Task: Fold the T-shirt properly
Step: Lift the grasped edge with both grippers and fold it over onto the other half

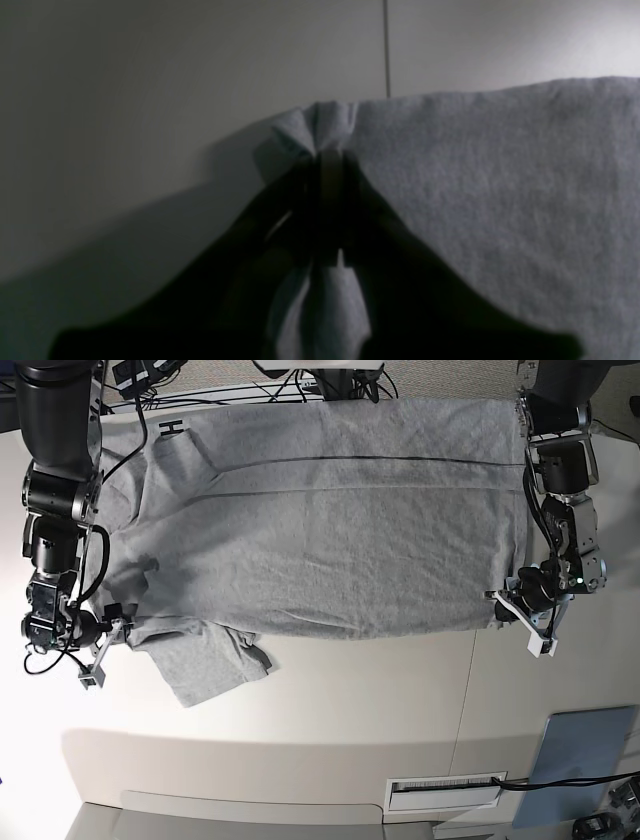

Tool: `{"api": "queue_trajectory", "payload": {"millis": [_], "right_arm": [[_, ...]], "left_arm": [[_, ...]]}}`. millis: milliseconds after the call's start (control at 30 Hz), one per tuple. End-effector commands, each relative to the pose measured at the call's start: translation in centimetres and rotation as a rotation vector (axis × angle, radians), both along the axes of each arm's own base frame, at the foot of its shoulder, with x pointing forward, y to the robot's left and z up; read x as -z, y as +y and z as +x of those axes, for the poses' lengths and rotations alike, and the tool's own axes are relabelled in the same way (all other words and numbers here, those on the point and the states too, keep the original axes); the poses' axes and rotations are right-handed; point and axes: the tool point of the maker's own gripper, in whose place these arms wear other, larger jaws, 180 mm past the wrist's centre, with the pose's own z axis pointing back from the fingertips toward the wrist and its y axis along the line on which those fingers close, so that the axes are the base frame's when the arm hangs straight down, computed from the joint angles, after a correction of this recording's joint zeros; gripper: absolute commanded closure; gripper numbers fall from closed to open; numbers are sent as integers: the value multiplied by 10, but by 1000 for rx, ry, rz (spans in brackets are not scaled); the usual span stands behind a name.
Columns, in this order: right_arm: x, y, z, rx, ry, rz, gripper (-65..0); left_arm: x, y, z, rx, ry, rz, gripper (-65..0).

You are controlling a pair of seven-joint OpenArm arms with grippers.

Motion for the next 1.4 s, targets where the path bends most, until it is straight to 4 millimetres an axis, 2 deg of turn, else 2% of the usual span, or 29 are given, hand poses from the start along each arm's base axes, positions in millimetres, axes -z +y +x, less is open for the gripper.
{"api": "queue_trajectory", "payload": {"millis": [0,100,167,233,300,533,733,900,1100,1233,1367], "right_arm": [[-14,-9,8,6,-22,-14,-356],[-6,-9,1,5,-4,-10,-325],[-3,-9,-2,5,3,-10,-224],[-1,-9,-4,5,3,-10,-88],[-2,-9,-1,5,-19,-7,0],[-28,-14,17,-15,-111,-39,0],[-45,-25,7,-34,-190,-111,0],[-73,-34,-15,-32,-314,-183,0],[-99,-38,-54,-50,-389,-333,0],[-94,-37,-84,-73,-360,-419,0],[-82,-36,-114,-58,-330,-445,0]], "left_arm": [[-6,6,3,4,-1,22,0],[-5,6,3,3,-1,22,0],[-7,7,4,1,-11,21,0],[-9,7,8,-3,-35,19,0],[-13,6,12,-2,-64,15,0],[-51,2,27,26,-179,46,0],[-69,-8,10,50,-227,16,0],[-74,-10,-14,75,-246,38,0],[-76,-3,-44,46,-262,-11,0],[-71,-4,-71,73,-253,-50,0],[-54,-2,-99,64,-195,-59,0]]}}
